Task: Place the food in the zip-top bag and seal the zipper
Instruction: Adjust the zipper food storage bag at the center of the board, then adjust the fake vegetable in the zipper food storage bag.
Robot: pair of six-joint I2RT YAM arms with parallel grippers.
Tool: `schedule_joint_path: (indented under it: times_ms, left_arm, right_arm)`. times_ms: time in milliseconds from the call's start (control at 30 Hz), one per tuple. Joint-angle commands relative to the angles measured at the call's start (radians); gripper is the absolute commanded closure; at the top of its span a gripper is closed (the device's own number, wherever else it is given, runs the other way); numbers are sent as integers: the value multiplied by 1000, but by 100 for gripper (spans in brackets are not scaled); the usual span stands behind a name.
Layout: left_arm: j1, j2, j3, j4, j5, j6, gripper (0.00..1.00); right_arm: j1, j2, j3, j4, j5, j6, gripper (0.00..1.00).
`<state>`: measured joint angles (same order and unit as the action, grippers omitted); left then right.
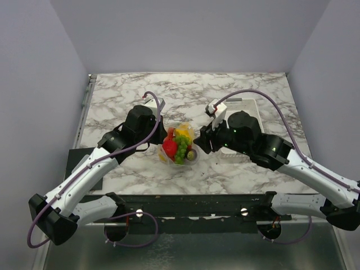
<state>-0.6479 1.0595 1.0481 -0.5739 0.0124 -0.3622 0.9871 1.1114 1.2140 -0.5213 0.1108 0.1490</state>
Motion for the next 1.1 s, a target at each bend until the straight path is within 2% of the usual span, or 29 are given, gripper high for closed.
schedule_joint_path:
  times_ms: [0, 300, 533, 1067]
  left_arm:
    - [1, 5, 38, 27, 26, -2, 100]
    - [1, 5, 37, 28, 28, -3, 100]
    - [2, 1, 34, 26, 28, -1, 100]
    - [1, 8, 30, 28, 28, 3, 100]
  right_arm:
    - [1, -71, -94, 83, -198, -70, 47]
    - [8, -110, -213, 202, -288, -139, 41]
    - [29, -74, -236, 256, -277, -227, 37]
    - [95, -30, -309, 255, -116, -300, 41]
